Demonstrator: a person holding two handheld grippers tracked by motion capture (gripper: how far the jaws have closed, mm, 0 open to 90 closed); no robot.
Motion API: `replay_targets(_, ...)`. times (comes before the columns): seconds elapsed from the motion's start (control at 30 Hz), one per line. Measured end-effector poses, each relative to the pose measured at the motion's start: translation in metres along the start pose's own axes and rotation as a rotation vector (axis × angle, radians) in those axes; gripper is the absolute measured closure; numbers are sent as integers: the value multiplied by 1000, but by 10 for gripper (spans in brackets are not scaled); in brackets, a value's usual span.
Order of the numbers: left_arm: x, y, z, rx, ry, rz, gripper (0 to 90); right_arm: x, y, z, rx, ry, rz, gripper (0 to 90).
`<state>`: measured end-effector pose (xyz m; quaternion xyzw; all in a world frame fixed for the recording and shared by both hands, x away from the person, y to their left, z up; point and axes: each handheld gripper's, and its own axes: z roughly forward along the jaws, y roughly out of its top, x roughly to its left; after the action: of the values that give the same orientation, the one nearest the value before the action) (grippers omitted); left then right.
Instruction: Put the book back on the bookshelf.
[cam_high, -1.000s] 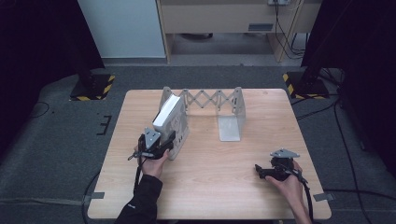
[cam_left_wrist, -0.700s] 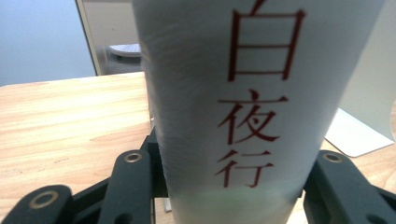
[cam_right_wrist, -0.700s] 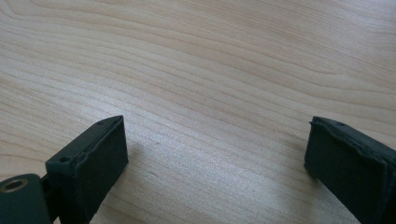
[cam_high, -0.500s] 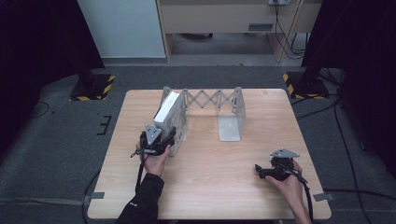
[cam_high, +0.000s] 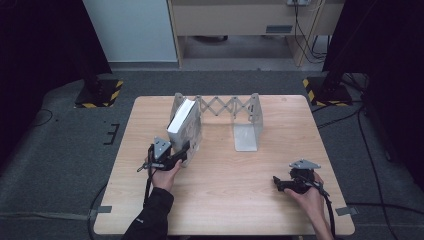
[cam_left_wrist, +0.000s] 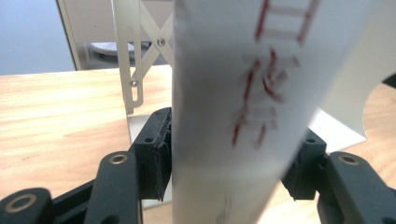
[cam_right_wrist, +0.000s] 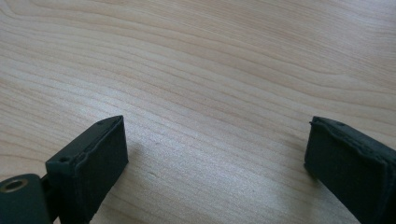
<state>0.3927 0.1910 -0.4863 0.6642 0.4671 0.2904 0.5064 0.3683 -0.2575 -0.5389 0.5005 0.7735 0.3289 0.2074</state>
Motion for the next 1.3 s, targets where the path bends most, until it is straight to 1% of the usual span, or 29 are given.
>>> replay_targets(0.03, 0, -2, -2, -2, -2, 7, 425, 0, 0, 0, 0, 0, 0, 63)
replay_targets(0.1, 2, -5, -5, 10, -17, 10, 430, 0, 0, 0, 1, 1, -2, 62)
replay_targets(0.17, 3, -8, -7, 7, -15, 10, 457, 0, 0, 0, 0, 0, -2, 63)
replay_targets(0.2, 4, -9, -7, -1, -19, 7, 478, 0, 0, 0, 0, 0, 0, 63)
replay_targets(0.23, 4, -10, -6, 4, -21, 1, 478, 0, 0, 0, -1, -1, -2, 62)
replay_targets(0.37, 2, -9, -6, 8, -12, 4, 489, 0, 0, 0, 0, 0, 0, 63)
replay_targets(0.53, -3, -8, -4, 9, 11, -2, 491, 0, 0, 0, 0, 0, 0, 63)
replay_targets(0.67, -8, -7, 0, 5, 24, -8, 490, 0, 0, 0, 1, 0, 2, 62)
replay_targets(0.73, -11, -5, 2, 9, 39, -13, 491, 0, 0, 0, 0, 0, 0, 62)
replay_targets(0.83, -14, -3, 7, 14, 40, -8, 488, 0, 0, 0, 1, 0, 1, 62)
replay_targets(0.93, -14, -2, 12, 7, 35, -12, 486, 0, 0, 0, 2, 0, 2, 62)
replay_targets(1.03, -12, -3, 16, 0, 10, -20, 472, 0, 0, 0, 2, 0, 2, 62)
replay_targets(1.13, -12, -4, 15, 0, -15, 0, 459, 0, 0, 0, 1, 0, 2, 63)
replay_targets(1.17, -11, -4, 14, 2, -15, 3, 457, 0, 0, 0, 1, 0, 2, 62)
replay_targets(1.23, -11, -7, 12, -3, -25, 5, 454, 0, 0, 0, 0, 0, 0, 62)
replay_targets(1.3, -9, -8, 10, -1, -40, -6, 455, 0, 0, 0, 0, 0, 0, 62)
